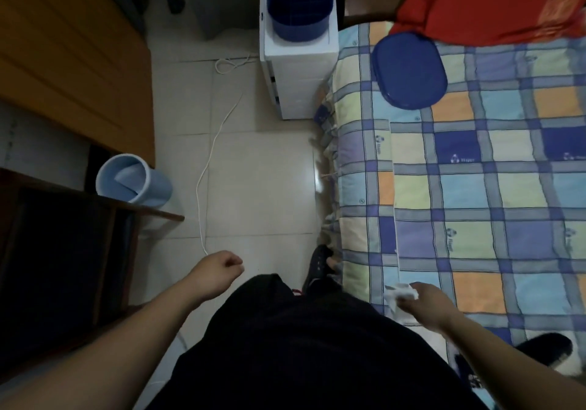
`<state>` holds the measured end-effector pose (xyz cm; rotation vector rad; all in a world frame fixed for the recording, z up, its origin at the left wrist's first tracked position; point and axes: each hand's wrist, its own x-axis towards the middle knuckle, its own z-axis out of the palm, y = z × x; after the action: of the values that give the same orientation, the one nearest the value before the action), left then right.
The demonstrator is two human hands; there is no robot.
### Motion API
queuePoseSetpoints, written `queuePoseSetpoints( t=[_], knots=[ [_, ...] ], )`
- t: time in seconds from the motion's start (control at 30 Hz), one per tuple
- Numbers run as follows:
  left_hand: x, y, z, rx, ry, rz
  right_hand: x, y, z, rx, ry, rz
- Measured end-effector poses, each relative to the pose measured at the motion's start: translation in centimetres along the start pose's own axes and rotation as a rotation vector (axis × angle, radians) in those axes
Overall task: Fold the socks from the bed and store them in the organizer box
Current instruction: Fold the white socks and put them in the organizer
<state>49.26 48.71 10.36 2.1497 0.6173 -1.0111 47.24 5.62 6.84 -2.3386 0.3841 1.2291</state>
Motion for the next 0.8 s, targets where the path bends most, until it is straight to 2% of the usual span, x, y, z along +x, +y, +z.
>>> queuePoseSetpoints(
  t=[0.1,0.23,0.43,0.63,0.8],
  knots=[
    [1.4,3.6,-0.8,-0.044,0.002,0.023,2.4,-2.4,-3.5,0.007,0.003,-0.043],
    [3.1,6.1,-2.4,0.013,-0.011,0.035,5.4,-6.9,-7.6,0.087,0.039,-0.074],
    [6.9,4.7,-6.9,0.019,-0.043,-0.076,10.8,-15.6,-13.0,0.202,0.049,-0.17],
    [13.3,2.9,-14.8,0.192,-0.143,-0.128,15.2,-24.2,-17.0,0.165,0.057,-0.159],
    [19.6,6.2,-24.6,0.122,-0.111,-0.091,17.5,-30.5,-19.8,0.147,0.038,-0.151]
  ],
)
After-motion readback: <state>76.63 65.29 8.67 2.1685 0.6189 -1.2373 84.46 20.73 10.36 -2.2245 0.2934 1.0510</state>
